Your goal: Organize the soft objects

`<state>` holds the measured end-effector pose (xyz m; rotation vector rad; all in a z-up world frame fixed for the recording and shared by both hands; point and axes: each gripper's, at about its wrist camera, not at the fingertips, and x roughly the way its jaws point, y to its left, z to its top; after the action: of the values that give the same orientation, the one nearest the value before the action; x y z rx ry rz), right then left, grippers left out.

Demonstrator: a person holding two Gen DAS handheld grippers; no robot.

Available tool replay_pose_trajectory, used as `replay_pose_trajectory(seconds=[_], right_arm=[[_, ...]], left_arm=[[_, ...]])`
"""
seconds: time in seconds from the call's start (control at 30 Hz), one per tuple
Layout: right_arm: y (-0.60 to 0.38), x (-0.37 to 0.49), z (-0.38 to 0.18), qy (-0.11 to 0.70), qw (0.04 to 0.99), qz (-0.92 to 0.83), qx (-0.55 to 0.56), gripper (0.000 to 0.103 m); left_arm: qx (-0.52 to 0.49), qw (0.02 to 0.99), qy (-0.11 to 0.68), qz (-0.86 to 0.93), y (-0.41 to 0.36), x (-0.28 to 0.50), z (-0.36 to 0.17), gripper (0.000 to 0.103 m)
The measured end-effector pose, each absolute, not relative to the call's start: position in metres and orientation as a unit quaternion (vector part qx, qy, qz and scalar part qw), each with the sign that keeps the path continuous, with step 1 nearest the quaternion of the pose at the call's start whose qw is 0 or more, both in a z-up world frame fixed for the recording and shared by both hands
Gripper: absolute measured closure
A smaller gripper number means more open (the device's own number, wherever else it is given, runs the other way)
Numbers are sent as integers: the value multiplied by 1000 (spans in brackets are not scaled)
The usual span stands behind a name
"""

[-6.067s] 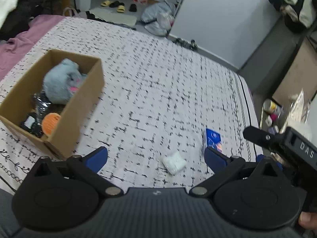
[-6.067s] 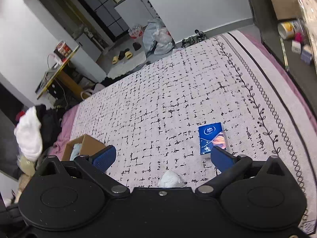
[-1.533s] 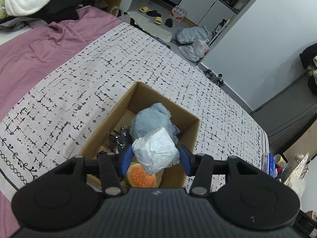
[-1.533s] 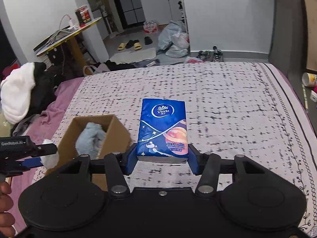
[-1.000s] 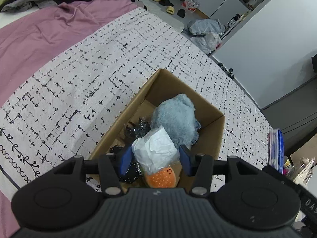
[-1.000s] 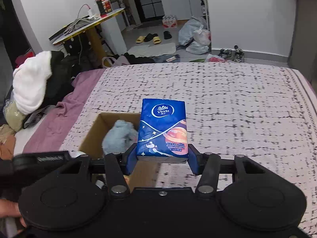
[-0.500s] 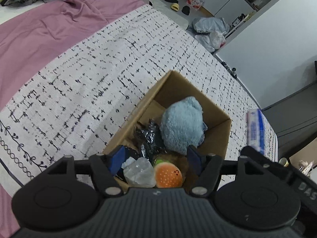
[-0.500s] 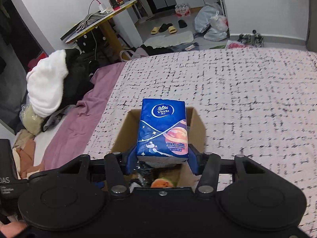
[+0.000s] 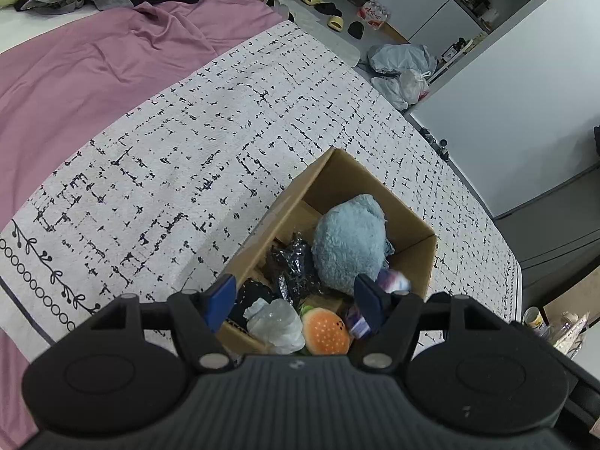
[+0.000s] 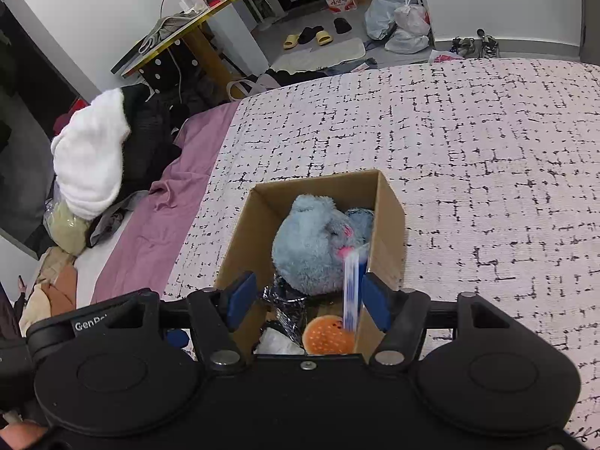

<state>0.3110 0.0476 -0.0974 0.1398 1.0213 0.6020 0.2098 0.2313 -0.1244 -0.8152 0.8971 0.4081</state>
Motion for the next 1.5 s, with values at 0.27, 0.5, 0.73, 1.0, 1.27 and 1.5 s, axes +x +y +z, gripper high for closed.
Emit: replay_pose_trajectory(seconds=[0.27, 0.5, 0.73, 1.0, 1.27, 1.5], right_arm=[[27, 302, -92, 477, 835, 268, 57, 34], [6, 290, -86, 472, 841, 259, 60, 31], [-22, 275, -72, 456, 850, 253, 73, 13], [-64, 252, -58, 434, 865, 233, 100, 0], [-100, 228, -45, 406, 882, 218, 104, 0], [-123, 214, -35, 395, 887, 214, 106, 0]], left_arm=[[-357, 813, 421, 187, 216, 203, -112, 22], [-334, 820, 428, 181, 200, 194, -100, 19], [-299, 836, 425, 175, 176, 183, -83, 10], [-269, 850, 420, 171, 148, 164, -69, 4], [-231, 867, 410, 164, 126, 146, -53, 1], [-213, 877, 401, 156, 110, 132, -39, 0]])
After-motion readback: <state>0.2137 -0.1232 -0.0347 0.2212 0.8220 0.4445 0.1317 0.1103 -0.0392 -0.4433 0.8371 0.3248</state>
